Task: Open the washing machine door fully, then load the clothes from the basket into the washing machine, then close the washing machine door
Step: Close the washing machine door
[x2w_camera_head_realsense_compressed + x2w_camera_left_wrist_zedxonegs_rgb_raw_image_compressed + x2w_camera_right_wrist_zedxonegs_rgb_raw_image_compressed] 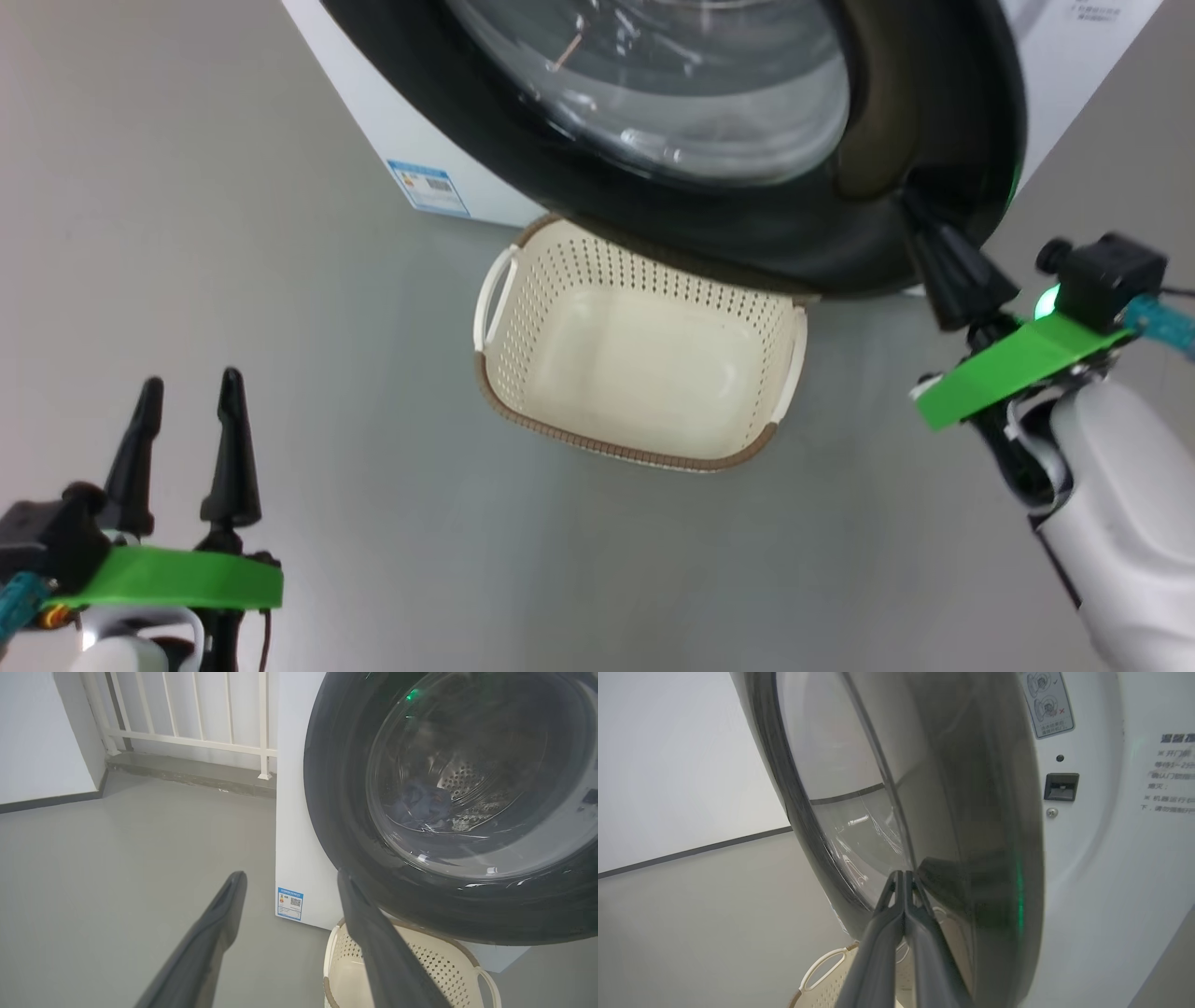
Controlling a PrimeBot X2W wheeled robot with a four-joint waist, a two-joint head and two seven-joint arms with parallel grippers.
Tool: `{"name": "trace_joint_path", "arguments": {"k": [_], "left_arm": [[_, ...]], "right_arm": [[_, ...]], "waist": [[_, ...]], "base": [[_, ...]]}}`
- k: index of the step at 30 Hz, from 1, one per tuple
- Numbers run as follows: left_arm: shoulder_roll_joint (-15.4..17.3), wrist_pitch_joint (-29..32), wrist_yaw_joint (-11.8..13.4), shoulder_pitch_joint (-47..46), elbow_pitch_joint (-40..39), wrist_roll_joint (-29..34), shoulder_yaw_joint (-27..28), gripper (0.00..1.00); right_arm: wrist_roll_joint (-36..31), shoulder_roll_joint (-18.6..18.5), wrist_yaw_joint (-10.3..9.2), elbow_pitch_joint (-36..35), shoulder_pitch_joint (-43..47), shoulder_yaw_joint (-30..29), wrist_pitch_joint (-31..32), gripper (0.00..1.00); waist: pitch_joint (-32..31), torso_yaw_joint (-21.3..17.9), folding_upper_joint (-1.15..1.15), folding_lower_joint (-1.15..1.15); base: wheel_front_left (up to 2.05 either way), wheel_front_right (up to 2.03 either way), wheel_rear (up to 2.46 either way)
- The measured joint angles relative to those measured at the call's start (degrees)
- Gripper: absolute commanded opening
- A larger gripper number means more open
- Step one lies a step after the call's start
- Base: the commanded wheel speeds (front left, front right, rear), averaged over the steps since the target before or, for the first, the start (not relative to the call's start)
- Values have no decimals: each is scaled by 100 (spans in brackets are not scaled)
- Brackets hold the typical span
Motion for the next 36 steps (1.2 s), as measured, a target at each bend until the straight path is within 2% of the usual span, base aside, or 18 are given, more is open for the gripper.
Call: {"name": "trace_joint_path", "arguments": {"k": [11,21,36], "left_arm": [[8,0,-1,-382,-147,-91,-30,100],[9,-1,-1,-599,-204,-191,-56,100],[25,-1,-1,-630,-96,-197,-100,100]], "right_arm": [[-198,-213,0,152,-1176,-360,0,0],[-385,-326,29,343,-1971,-404,-1,0],[-510,-153,43,524,-2027,-543,-1,0]], "waist": [[757,-24,0,0],[1224,-69,0,0],[1033,-156,0,0]], "base": [[0,0,0],[0,0,0],[0,0,0]]}}
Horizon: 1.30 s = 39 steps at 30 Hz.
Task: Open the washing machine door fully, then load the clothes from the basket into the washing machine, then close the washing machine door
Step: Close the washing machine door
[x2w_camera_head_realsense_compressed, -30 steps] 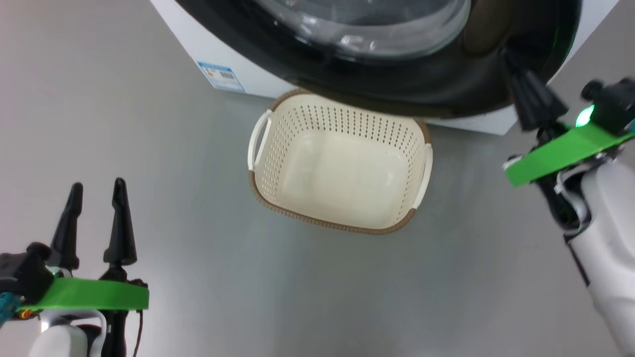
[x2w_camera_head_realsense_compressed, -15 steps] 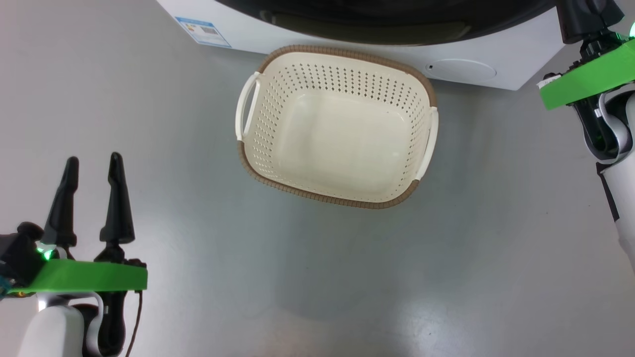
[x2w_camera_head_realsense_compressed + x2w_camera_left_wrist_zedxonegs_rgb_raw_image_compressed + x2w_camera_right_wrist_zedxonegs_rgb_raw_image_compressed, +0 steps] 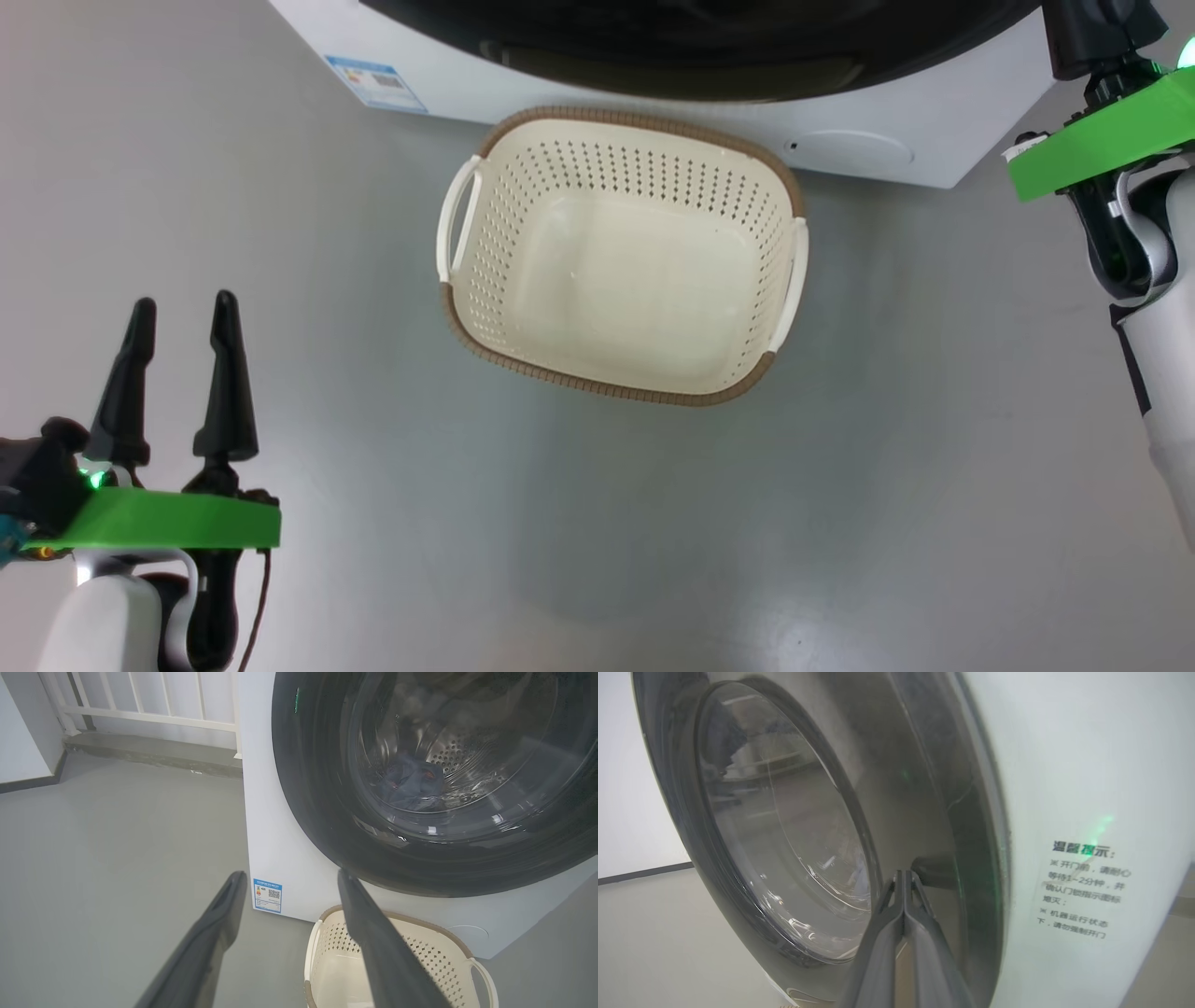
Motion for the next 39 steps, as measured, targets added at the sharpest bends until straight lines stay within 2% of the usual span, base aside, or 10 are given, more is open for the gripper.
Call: {"name": "trace_joint_path", "arguments": {"k": [4,5,7,9,19,39], "left_arm": [[38,1,0,1,48,0,-16,100],[40,0,0,2,49,0,-18,100],[41,0,0,8,48,0,-19,100],[47,0,0,44,58,1,-30,100],[130,0,0,367,149,21,-35,100],[123,1,0,1141,47,35,-35,100]], "right_arm": [[44,49,-9,-3,205,-30,0,0],[75,64,-9,-4,269,-29,0,22],[111,112,-10,-42,436,-19,0,48],[118,176,-10,-130,643,-12,0,100],[178,407,-10,-495,1636,-19,0,100],[219,636,-30,-1059,3212,-3,1,100]], "waist": [[-169,-45,0,0],[-219,-58,0,0],[-334,-90,0,0],[-459,-131,0,0],[-1092,-411,0,0],[-2203,-1371,0,0]], "base": [[0,0,0],[0,0,0],[0,0,0],[0,0,0],[0,0,0],[0,0,0]]}}
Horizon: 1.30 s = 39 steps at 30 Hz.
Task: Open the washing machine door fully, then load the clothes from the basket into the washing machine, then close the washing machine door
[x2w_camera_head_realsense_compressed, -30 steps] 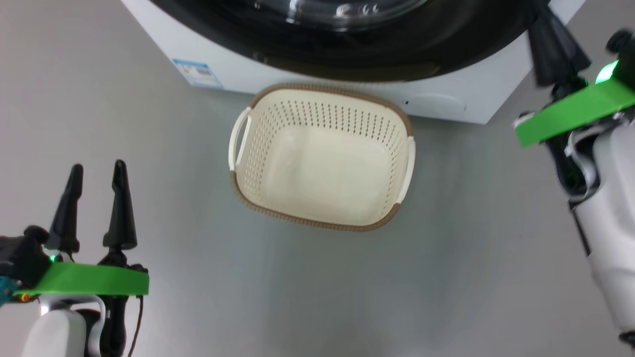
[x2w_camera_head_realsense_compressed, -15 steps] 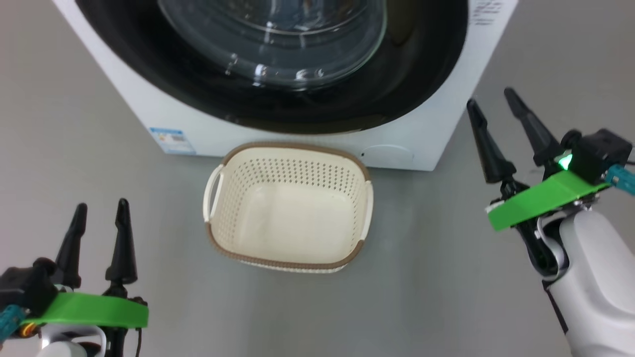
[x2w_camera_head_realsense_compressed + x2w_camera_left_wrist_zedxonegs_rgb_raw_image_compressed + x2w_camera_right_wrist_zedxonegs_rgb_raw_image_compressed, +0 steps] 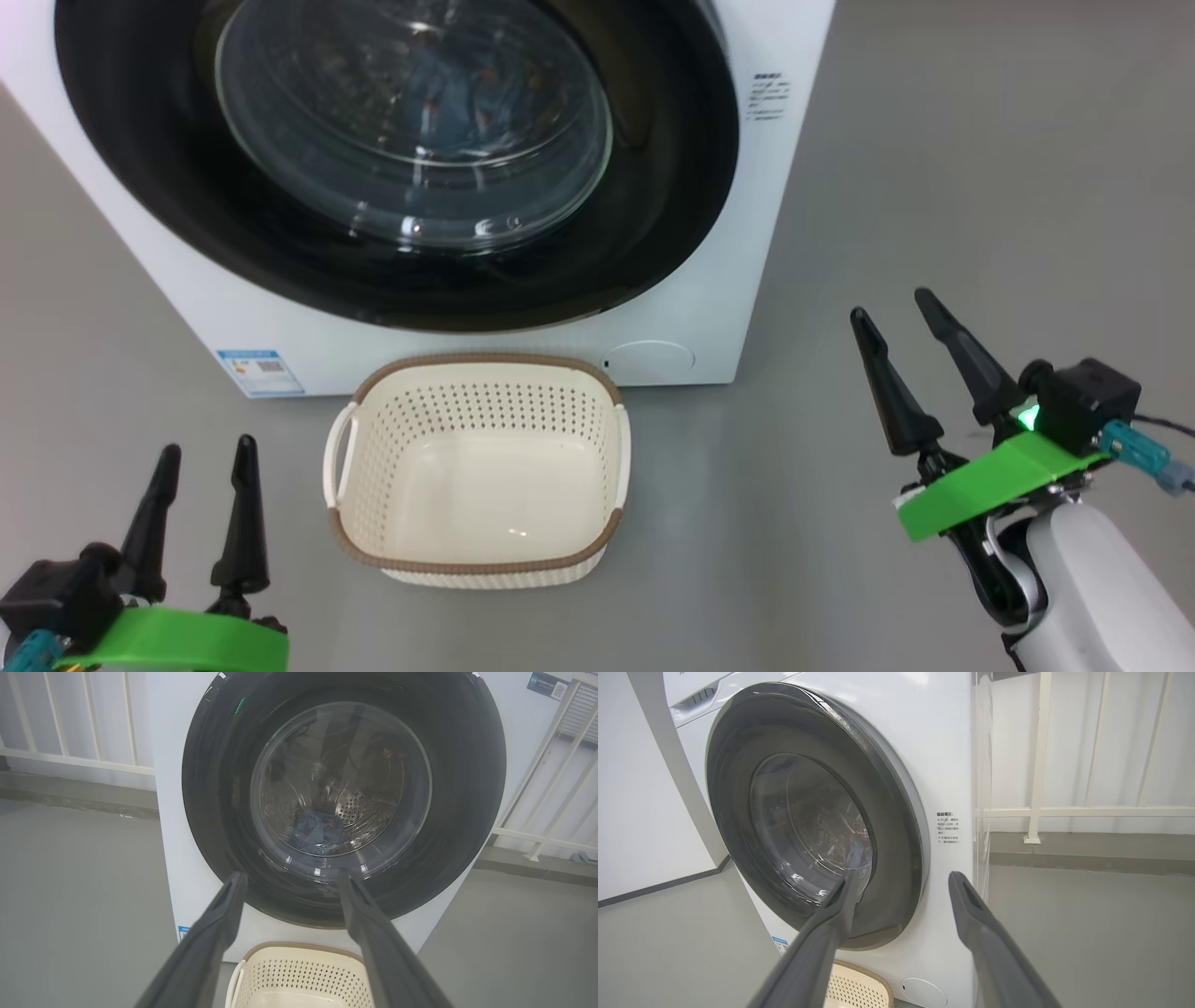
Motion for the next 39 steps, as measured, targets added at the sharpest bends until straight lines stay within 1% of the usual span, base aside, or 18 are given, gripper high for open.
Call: {"name": "trace_joint_path", "arguments": {"k": [11,21,39], "left_arm": [[8,0,0,253,-73,-131,-29,100],[14,10,3,359,-48,-153,-102,100],[47,10,38,363,-63,-174,-142,100]], "right_arm": [[-11,51,0,-203,637,-232,0,100],[-54,77,0,-237,778,-382,0,100],[-68,89,0,-215,820,-390,0,100]], "waist": [[-371,-293,0,0],[-489,-262,0,0],[-505,-259,0,0]], "base": [[0,0,0],[0,0,0],[0,0,0]]}}
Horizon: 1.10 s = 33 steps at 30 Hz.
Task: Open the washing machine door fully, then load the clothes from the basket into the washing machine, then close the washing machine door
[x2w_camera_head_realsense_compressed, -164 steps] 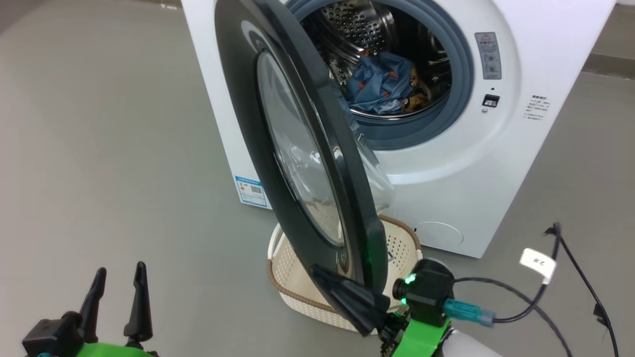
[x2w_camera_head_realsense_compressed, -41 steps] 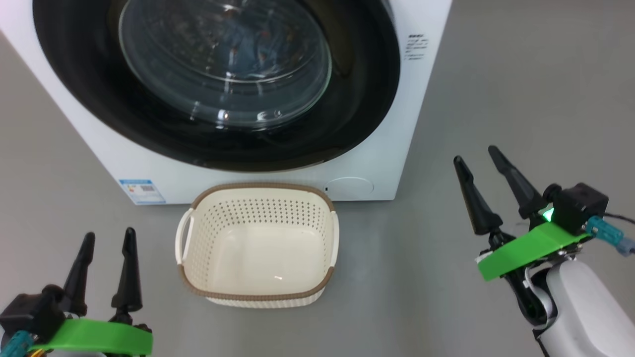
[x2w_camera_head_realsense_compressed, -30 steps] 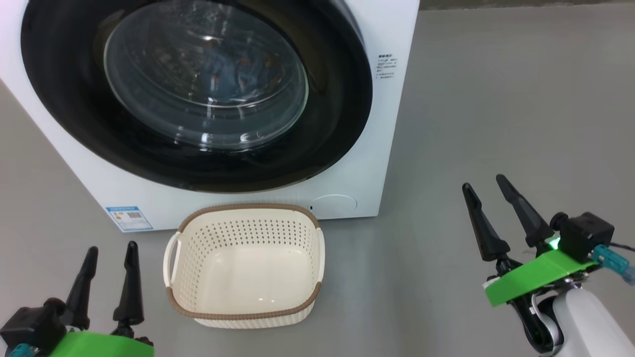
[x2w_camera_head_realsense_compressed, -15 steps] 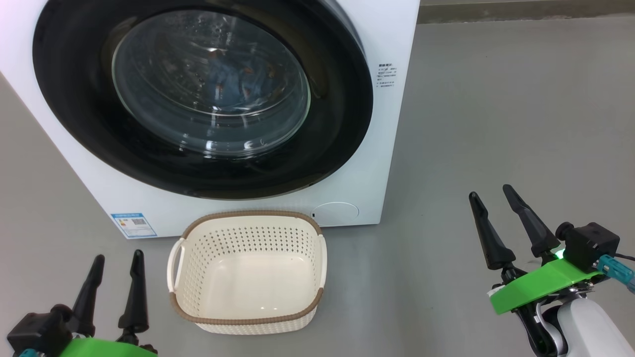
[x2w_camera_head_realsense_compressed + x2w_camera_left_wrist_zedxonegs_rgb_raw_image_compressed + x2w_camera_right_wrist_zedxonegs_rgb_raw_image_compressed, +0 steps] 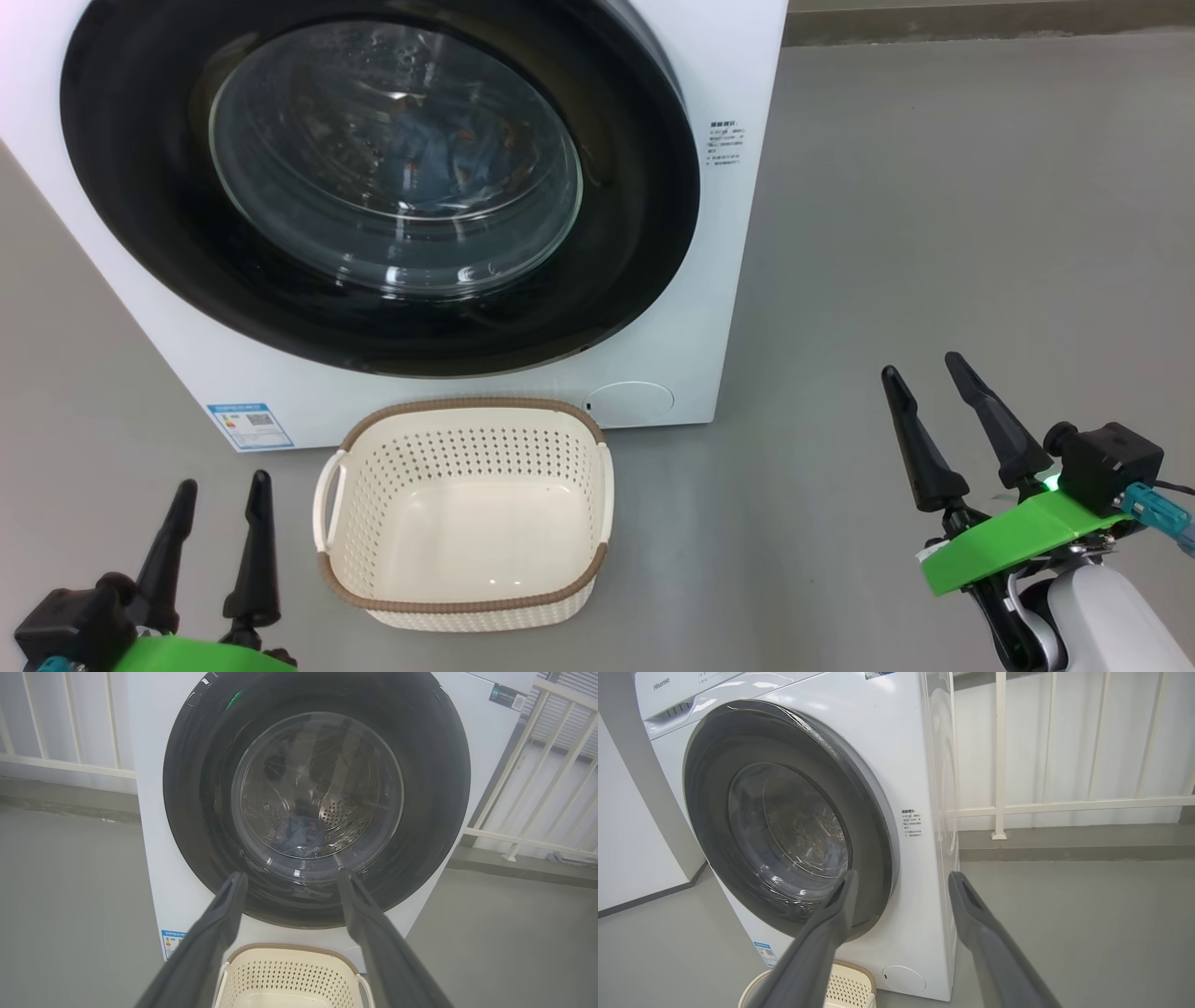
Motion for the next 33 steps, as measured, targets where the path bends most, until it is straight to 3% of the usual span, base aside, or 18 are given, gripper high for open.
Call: {"name": "trace_joint_path", "arguments": {"k": [22,23,28,33], "left_arm": [[54,20,59,0,-18,-65,-48,100],[32,31,58,2,34,-64,-54,0],[-215,53,58,147,344,-73,-130,0],[-230,130,58,179,372,-283,-120,0]], "right_arm": [[-36,60,-1,1,37,-23,0,100],[-34,74,-1,49,44,-12,0,0],[-15,209,0,374,304,34,12,0],[155,241,0,382,345,15,70,0]], "waist": [[61,1,0,0],[63,1,0,0],[62,3,0,0],[49,11,0,1]], "base": [[0,0,0],[0,0,0],[0,0,0],[0,0,0]]}}
